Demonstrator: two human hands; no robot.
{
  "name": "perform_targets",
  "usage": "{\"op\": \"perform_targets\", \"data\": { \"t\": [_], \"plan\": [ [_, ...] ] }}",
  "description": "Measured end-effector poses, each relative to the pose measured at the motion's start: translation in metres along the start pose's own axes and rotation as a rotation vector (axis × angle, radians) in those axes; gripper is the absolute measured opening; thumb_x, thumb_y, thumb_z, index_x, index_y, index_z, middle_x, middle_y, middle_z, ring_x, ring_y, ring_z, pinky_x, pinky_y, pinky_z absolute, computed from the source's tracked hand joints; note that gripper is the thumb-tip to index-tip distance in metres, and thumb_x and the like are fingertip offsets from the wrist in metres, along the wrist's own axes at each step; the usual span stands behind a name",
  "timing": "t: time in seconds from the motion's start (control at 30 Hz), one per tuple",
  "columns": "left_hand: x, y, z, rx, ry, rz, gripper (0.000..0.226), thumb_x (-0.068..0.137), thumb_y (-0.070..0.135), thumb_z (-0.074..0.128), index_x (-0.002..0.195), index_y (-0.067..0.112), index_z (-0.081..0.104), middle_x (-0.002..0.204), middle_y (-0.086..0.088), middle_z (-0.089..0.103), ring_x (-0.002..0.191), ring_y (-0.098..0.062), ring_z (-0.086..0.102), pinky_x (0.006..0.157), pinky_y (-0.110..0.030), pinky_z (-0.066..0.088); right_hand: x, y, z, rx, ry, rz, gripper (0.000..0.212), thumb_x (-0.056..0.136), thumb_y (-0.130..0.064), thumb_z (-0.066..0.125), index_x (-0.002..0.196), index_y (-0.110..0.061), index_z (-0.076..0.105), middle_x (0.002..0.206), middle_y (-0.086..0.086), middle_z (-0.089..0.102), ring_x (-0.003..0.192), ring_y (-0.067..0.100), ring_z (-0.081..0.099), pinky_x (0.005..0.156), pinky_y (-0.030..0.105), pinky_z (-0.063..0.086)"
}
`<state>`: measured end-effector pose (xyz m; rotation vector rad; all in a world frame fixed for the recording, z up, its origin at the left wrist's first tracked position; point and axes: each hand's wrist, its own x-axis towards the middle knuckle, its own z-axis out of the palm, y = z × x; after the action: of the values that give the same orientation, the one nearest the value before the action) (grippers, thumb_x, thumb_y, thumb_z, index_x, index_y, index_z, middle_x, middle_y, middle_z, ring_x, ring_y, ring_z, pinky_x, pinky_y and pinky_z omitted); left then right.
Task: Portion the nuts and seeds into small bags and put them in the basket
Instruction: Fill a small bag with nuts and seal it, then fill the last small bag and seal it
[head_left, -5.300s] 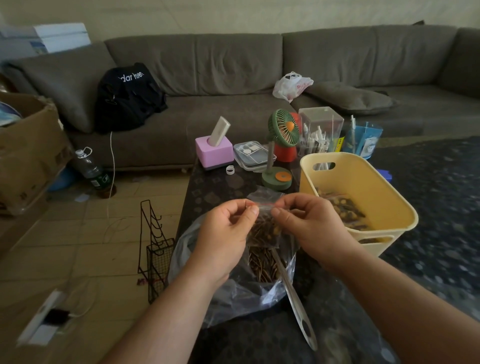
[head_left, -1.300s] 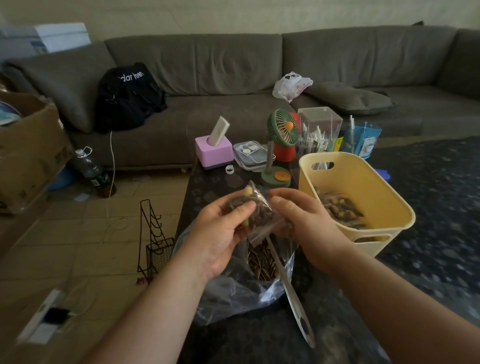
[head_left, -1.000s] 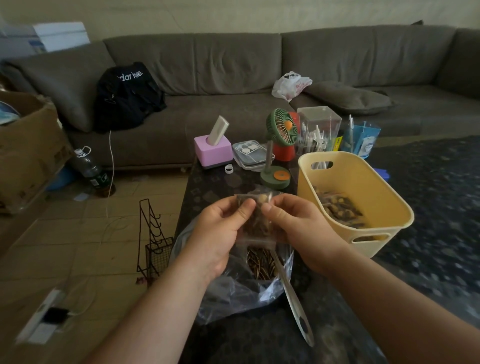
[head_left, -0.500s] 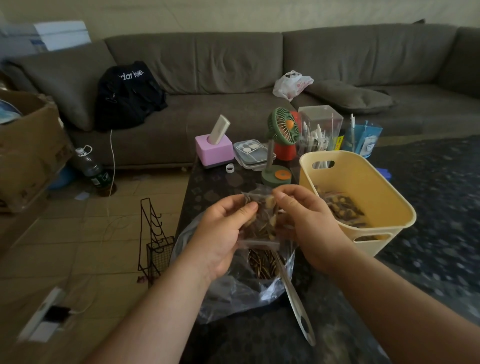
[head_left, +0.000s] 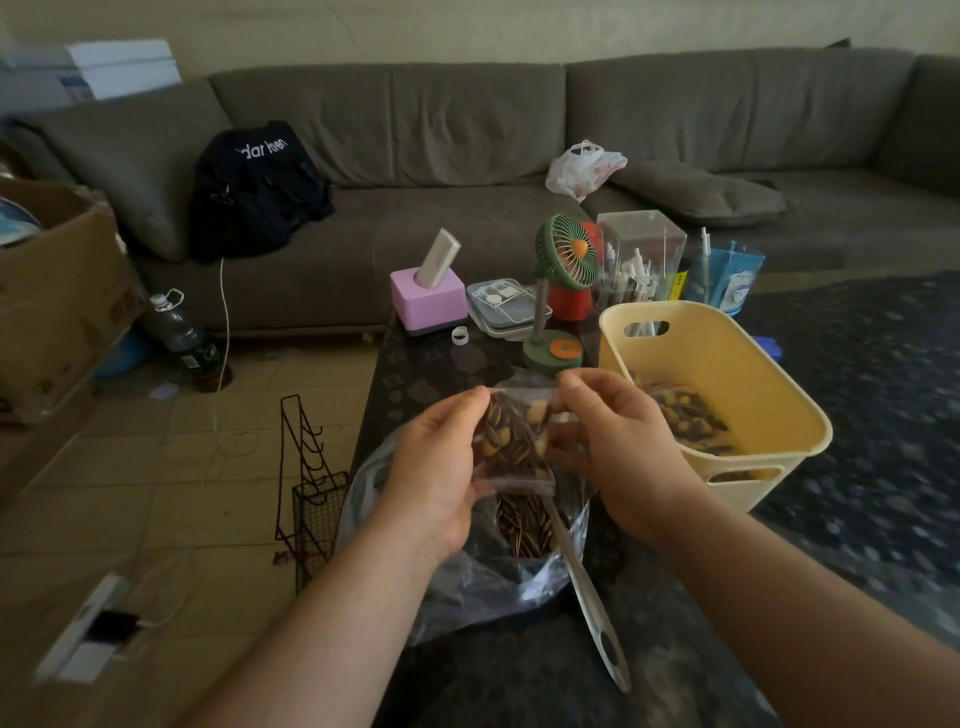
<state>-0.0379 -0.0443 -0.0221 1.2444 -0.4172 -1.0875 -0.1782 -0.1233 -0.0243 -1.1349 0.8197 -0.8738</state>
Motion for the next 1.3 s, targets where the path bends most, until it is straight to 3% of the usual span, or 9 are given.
{"op": "perform_targets", "data": {
  "t": [0.07,0.13,0.4,0.63,0.8,0.97,1.07,1.17,1.3],
  "plan": [
    [-0.001,0.001,-0.001,-0.003,-0.023,-0.004,0.027,0.107,0.033,0.061,0.114,0.013,0.078,0.109,-0.019,0.08,0.099,-0.034,0.079,0.083,-0.056,0.065,-0.003,0.0,-0.001,-0.077,-0.119,0.073,0.037,0.095,-0.041,0.069,0.115,-0.01,0.07,0.083,0.001,0.075,0.079,0.023,0.073,0.082,0.043,0.061],
    [-0.003,0.003,-0.001,-0.012,-0.07,-0.023,0.03,0.109,0.036,0.057,0.119,0.014,0.077,0.111,-0.019,0.079,0.1,-0.034,0.079,0.078,-0.05,0.065,-0.005,0.0,-0.001,-0.111,-0.198,0.116,0.035,0.096,-0.034,0.069,0.114,-0.004,0.071,0.093,0.01,0.079,0.09,0.031,0.077,0.086,0.046,0.062],
    [-0.006,-0.004,-0.001,0.045,-0.217,-0.042,0.022,0.101,0.007,0.066,0.12,0.005,0.075,0.11,-0.018,0.08,0.099,-0.029,0.08,0.076,-0.036,0.066,-0.004,0.0,-0.002,-0.093,-0.099,0.086,0.029,0.101,-0.023,0.067,0.11,0.004,0.072,0.111,0.036,0.07,0.107,0.055,0.068,0.099,0.068,0.053],
    [-0.005,-0.005,0.001,-0.004,-0.238,-0.048,0.023,0.099,0.004,0.067,0.121,0.004,0.072,0.107,-0.014,0.081,0.093,-0.024,0.079,0.073,-0.031,0.064,-0.003,0.005,0.0,0.093,-0.142,0.189,0.035,0.104,-0.022,0.061,0.125,0.005,0.065,0.119,0.032,0.071,0.113,0.05,0.069,0.101,0.066,0.054],
    [-0.001,-0.006,-0.002,-0.018,-0.141,0.02,0.04,0.083,0.02,0.076,0.121,0.008,0.073,0.109,-0.013,0.081,0.095,-0.024,0.079,0.073,-0.031,0.063,-0.001,0.005,-0.001,0.027,-0.177,0.199,0.039,0.093,-0.026,0.073,0.115,0.006,0.069,0.118,0.038,0.066,0.109,0.05,0.068,0.108,0.066,0.048],
    [-0.001,-0.003,-0.004,-0.042,-0.206,-0.024,0.045,0.079,0.023,0.079,0.121,0.008,0.074,0.111,-0.01,0.081,0.1,-0.024,0.079,0.079,-0.031,0.063,0.002,0.005,-0.004,0.038,-0.173,0.147,0.026,0.098,-0.017,0.067,0.108,0.006,0.069,0.097,0.026,0.072,0.085,0.033,0.072,0.083,0.045,0.062],
    [0.001,-0.004,-0.004,-0.042,-0.249,-0.038,0.039,0.088,0.006,0.075,0.127,0.007,0.072,0.116,-0.011,0.08,0.105,-0.023,0.079,0.083,-0.03,0.063,0.001,0.005,-0.005,0.104,-0.207,0.171,0.03,0.1,-0.016,0.064,0.118,0.008,0.066,0.115,0.031,0.072,0.1,0.038,0.072,0.097,0.051,0.059],
    [0.003,-0.005,-0.005,-0.058,-0.245,-0.038,0.049,0.081,0.006,0.077,0.13,0.006,0.07,0.116,-0.012,0.08,0.103,-0.023,0.079,0.078,-0.028,0.063,-0.002,0.002,-0.004,0.146,-0.259,0.191,0.029,0.103,-0.014,0.059,0.121,0.007,0.066,0.119,0.027,0.073,0.104,0.035,0.073,0.091,0.042,0.062],
    [0.004,-0.006,-0.005,-0.086,-0.259,-0.05,0.054,0.076,0.01,0.077,0.13,0.005,0.07,0.117,-0.013,0.08,0.1,-0.021,0.079,0.076,-0.026,0.063,0.0,0.005,-0.004,0.086,-0.204,0.134,0.027,0.101,-0.013,0.062,0.118,0.007,0.068,0.116,0.03,0.072,0.102,0.037,0.073,0.091,0.044,0.061]
  ]
}}
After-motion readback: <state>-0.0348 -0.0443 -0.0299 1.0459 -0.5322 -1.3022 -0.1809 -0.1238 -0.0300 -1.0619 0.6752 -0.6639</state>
